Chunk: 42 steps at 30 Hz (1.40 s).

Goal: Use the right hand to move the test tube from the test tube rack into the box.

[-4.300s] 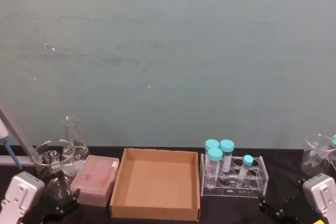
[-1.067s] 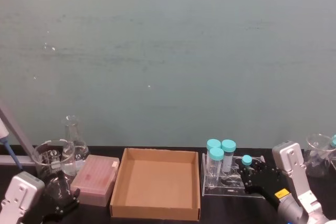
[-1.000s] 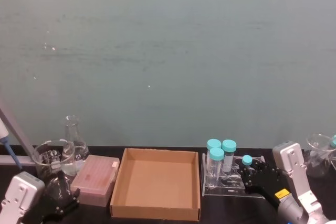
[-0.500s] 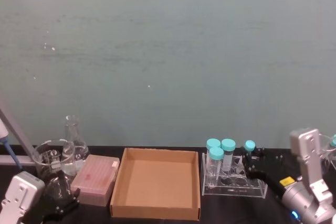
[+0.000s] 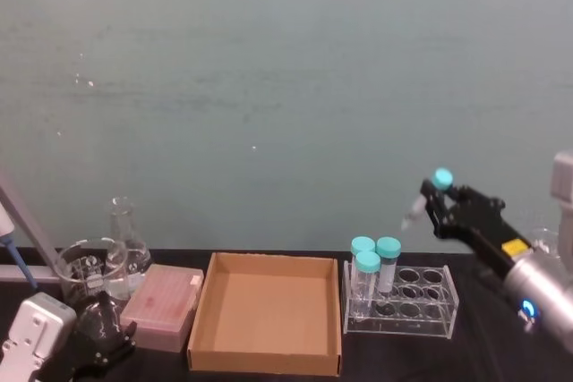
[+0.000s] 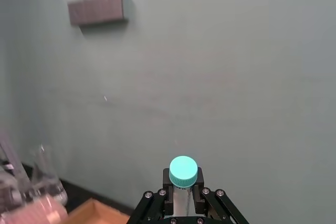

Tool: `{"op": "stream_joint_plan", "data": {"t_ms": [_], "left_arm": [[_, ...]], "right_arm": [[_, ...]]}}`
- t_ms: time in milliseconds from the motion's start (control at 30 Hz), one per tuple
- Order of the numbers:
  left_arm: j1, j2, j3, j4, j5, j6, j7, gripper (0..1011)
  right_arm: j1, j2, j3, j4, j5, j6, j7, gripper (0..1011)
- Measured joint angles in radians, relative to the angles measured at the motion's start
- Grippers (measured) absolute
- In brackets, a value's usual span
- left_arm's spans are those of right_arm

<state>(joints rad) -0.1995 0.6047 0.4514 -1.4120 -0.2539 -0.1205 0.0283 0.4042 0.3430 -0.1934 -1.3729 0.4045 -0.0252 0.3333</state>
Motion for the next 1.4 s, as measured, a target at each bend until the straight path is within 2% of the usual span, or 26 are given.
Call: {"op": "stream_joint_plan", "data": {"t_ms": [133,233,333,433,467,600,900,1000,1300,1400], "left_arm": [[0.000,0.000,0.000,0.000,0.000,0.000,0.000,1000],[0.000,0.000,0.000,0.000,0.000,0.000,0.000,1000],[0.000,0.000,0.000,0.000,0.000,0.000,0.000,1000],[0.000,0.000,0.000,0.000,0.000,0.000,0.000,1000],[0.000,0.000,0.000,0.000,0.000,0.000,0.000,1000],[0.000,0.000,0.000,0.000,0.000,0.000,0.000,1000],[0.000,0.000,0.000,0.000,0.000,0.000,0.000,1000],[0.000,0.000,0.000,0.000,0.000,0.000,0.000,1000],[0.000,0.000,0.000,0.000,0.000,0.000,0.000,1000],[0.000,0.000,0.000,0.000,0.000,0.000,0.000,1000]], "right_arm": [[0.028,-0.010,-0.006,-0.016,0.012,0.009,0.021,208],[0.064,-0.027,-0.028,-0.002,0.017,0.024,0.036,208],[0.120,-0.058,-0.069,0.046,0.018,0.050,0.052,208],[0.160,-0.084,-0.104,0.090,0.017,0.078,0.059,209],[0.160,-0.084,-0.104,0.090,0.017,0.078,0.059,209],[0.215,-0.130,-0.159,0.168,0.008,0.109,0.066,209],[0.290,-0.210,-0.233,0.325,-0.028,0.123,0.068,209],[0.299,-0.225,-0.246,0.355,-0.043,0.121,0.063,208],[0.299,-0.222,-0.243,0.348,-0.040,0.119,0.063,208],[0.298,-0.221,-0.242,0.346,-0.038,0.119,0.063,242]]}}
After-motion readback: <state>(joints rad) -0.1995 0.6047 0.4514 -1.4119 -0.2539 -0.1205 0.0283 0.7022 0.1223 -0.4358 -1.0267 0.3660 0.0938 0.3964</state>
